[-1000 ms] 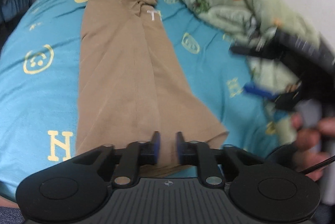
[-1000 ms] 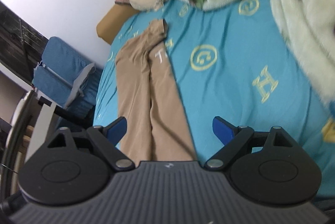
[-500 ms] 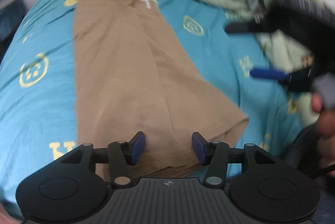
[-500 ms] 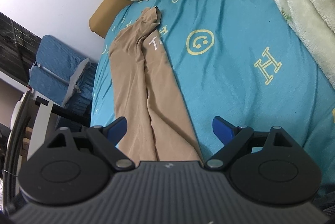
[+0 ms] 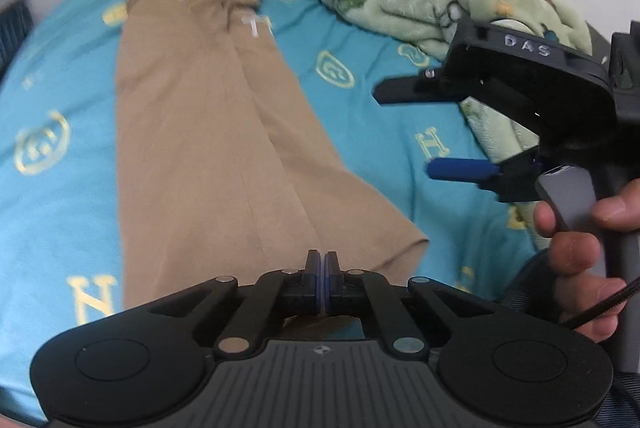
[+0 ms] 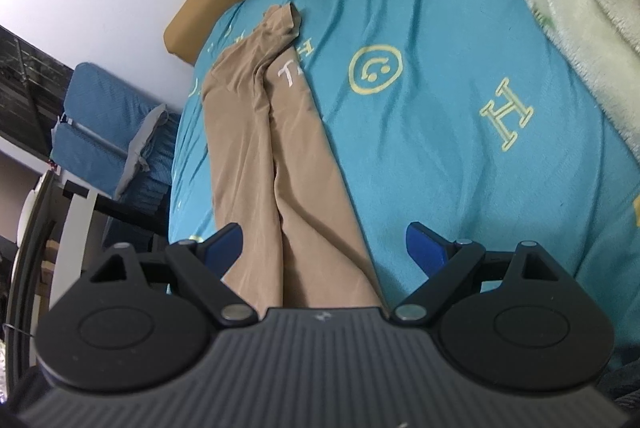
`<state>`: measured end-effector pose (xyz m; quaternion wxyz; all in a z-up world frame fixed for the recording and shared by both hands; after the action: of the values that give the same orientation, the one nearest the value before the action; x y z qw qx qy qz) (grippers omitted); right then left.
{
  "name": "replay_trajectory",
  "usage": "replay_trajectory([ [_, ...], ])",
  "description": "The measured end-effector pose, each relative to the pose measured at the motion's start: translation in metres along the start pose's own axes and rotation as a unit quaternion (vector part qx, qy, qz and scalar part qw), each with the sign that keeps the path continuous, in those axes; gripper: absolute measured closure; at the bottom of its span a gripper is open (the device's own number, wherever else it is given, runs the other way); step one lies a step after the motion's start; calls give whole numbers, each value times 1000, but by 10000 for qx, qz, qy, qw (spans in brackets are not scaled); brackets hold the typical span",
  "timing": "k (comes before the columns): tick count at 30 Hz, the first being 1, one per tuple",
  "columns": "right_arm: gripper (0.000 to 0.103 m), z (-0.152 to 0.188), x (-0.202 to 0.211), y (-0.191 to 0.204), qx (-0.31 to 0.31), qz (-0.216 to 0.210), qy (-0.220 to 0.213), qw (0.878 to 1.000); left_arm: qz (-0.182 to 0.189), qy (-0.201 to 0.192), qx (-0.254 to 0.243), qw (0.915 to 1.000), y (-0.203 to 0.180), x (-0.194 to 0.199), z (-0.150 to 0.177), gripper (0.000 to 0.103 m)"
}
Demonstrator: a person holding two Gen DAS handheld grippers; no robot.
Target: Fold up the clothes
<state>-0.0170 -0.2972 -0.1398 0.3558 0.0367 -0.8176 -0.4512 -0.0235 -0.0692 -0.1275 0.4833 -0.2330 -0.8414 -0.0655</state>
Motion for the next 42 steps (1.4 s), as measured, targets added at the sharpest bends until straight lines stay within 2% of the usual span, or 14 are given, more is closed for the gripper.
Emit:
replay_trajectory([
  [2, 14, 0, -4, -2, -51, 12, 118, 9999, 130, 127, 102, 9998, 3, -8, -1, 101],
  [6, 28, -1, -12, -5, -154, 37, 355, 9992, 463, 267, 384, 9978, 11, -12, -4, 98],
  [9, 28, -1, -18, -8, -231, 56, 532, 9983, 507, 126, 627, 9967, 22, -1, -6, 68],
  [10, 28, -1, -20, -9, -256, 62, 591, 9979, 476, 31, 792, 9957, 29, 4, -6, 54],
  [12, 28, 0, -24, -10, -282, 104, 710, 9970, 317, -163, 1212, 9920, 46, 14, -5, 50],
  [14, 28, 3, -27, -9, -267, 194, 830, 9960, 24, -278, 1695, 9851, 67, 20, -3, 37],
  [19, 28, 9, -32, -5, -115, 411, 1068, 9934, -562, -78, 2327, 9709, 91, 15, 2, 27],
  [23, 29, 15, -35, 5, 177, 538, 1199, 9912, -977, 251, 2628, 9595, 101, 3, 6, 26],
  [26, 44, 21, -36, 13, 416, 602, 1334, 9884, -1223, 458, 2813, 9507, 107, -4, 9, 26],
  [31, 45, 29, -39, 22, 780, 723, 1561, 9820, -1079, 462, 2816, 9523, 106, -3, 13, 29],
  [36, 47, 40, -46, 29, 982, 563, 1848, 9762, -934, 465, 2819, 9538, 105, -1, 17, 53],
  [38, 56, 44, -48, 31, 1028, 474, 1980, 9736, -877, 466, 2819, 9543, 104, -1, 19, 70],
  [40, 84, 44, -47, 31, 1061, 668, 1933, 9731, -819, 468, 2820, 9548, 104, 0, 21, 80],
  [42, 91, 43, -43, 30, 1058, 677, 1872, 9743, -761, 469, 2821, 9552, 104, 0, 23, 86],
])
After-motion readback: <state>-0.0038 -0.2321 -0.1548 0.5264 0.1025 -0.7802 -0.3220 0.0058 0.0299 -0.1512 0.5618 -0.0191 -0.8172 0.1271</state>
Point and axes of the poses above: each gripper's, at about its wrist camera, not at the fingertips, and x roughly against the way its jaws point, y to its left, z to its underside, the point moved 1 cm from there along -x, roughly the way its jaws point, and after that the axes turned 8 degrees about -z, right-handed, at the moved point
